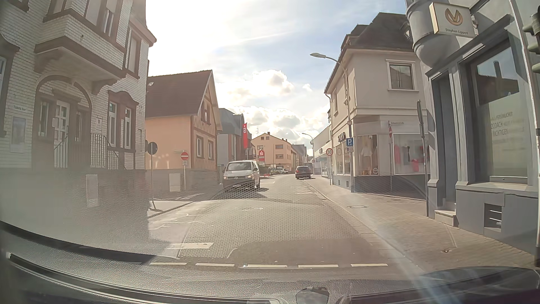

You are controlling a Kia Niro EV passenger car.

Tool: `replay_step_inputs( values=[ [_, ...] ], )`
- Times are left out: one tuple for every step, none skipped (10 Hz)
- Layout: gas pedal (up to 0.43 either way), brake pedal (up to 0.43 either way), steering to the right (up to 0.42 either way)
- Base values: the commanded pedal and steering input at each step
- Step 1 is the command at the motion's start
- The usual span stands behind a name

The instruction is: Follow the waypoints while adhering to traffic rules and regulations

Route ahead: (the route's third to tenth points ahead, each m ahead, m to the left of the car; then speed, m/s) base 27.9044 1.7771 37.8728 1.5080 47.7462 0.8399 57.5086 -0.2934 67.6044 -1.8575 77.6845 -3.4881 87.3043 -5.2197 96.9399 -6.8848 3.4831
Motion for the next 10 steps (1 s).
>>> replay_step_inputs(
  values=[
    [0.358, 0.0, 0.003],
    [0.358, 0.0, 0.003],
    [0.358, 0.0, 0.003],
    [0.358, 0.0, 0.003],
    [0.358, 0.0, 0.003],
    [0.358, 0.0, 0.003],
    [0.358, 0.0, 0.003],
    [0.358, 0.0, 0.003],
    [0.358, 0.0, 0.003],
    [0.358, 0.0, 0.003]
  ],
)
